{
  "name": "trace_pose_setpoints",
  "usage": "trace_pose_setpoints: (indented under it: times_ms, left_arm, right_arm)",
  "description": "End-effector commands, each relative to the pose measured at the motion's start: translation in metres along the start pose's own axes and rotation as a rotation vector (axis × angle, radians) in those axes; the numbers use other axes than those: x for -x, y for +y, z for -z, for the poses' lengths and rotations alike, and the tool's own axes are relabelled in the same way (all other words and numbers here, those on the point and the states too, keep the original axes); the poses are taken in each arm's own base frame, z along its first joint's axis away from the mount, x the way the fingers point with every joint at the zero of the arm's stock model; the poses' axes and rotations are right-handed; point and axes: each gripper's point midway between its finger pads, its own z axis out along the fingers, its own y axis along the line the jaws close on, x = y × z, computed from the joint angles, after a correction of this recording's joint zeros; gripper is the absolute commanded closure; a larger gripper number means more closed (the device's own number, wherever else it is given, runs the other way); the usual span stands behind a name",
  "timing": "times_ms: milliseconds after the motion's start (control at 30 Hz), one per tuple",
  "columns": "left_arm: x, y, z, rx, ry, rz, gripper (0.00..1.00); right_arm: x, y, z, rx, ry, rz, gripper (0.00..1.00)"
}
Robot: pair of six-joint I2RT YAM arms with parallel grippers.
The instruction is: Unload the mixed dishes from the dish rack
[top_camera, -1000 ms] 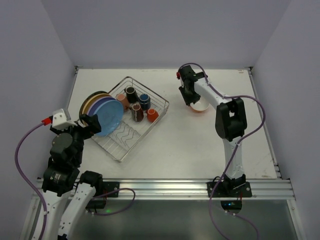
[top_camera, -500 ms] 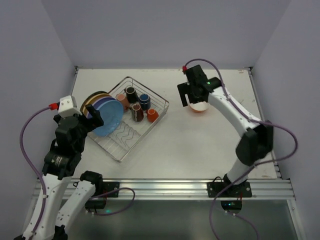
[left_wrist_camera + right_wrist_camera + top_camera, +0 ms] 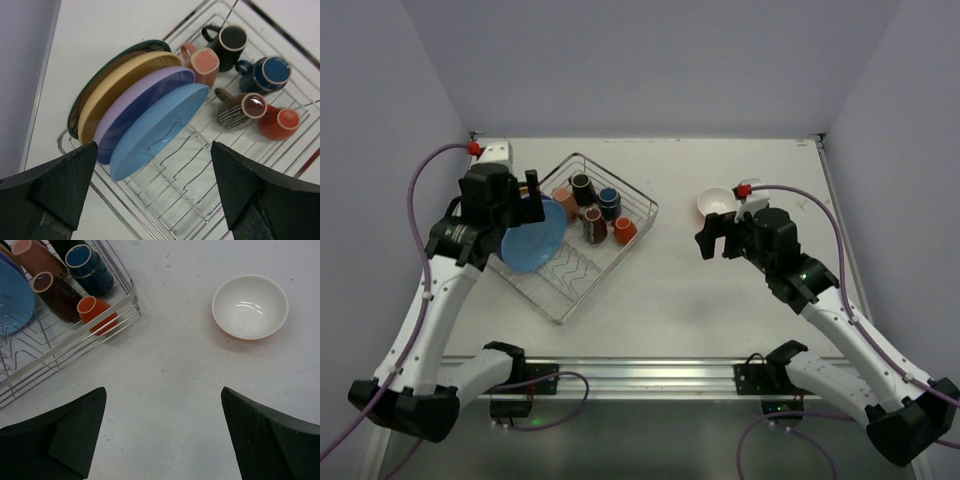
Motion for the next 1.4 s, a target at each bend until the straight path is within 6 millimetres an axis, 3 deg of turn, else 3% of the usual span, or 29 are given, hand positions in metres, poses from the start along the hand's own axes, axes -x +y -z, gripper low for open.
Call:
trace_pose_setpoints:
  times_ms: [0, 133, 267, 400, 533, 600, 900, 1200, 1367]
  left_arm:
    - [-0.025, -0.011, -0.027, -0.035, 0.187, -0.148, 0.00]
    - [-0.029, -0.001, -0.038, 0.026, 0.179, -0.184, 0.00]
    - [-0.036, -0.004, -0.051, 0.037, 0.229, -0.201, 0.01]
    - [-0.044, 0.009, -0.063, 0.121, 0.249, -0.226, 0.01]
    - [-0.044, 0.009, -0.070, 0.139, 0.263, -0.237, 0.01]
    - [-0.054, 0.010, -0.076, 0.143, 0.306, -0.262, 0.03]
    - [-0.071, 0.000, -0.092, 0.104, 0.377, -0.289, 0.25]
    - [-0.073, -0.002, -0.092, 0.118, 0.383, -0.340, 0.44]
    - [-0.068, 0.008, -0.092, 0.209, 0.368, -0.389, 0.51]
  right_arm:
    - [0.028, 0.022, 0.007, 0.129, -0.139, 0.015, 0.01]
    - [0.020, 0.026, 0.003, 0.160, -0.112, 0.051, 0.01]
    - [0.010, 0.032, -0.001, 0.197, -0.060, 0.071, 0.01]
    - [0.002, 0.038, 0.007, 0.249, -0.073, 0.079, 0.01]
    - [0.007, 0.046, 0.016, 0.306, -0.122, 0.092, 0.01]
    - [0.006, 0.047, 0.016, 0.309, -0.121, 0.095, 0.01]
    - [0.008, 0.038, 0.017, 0.263, -0.141, 0.095, 0.01]
    - [0.008, 0.042, 0.021, 0.290, -0.150, 0.095, 0.01]
    - [0.011, 0.045, 0.026, 0.306, -0.163, 0.100, 0.01]
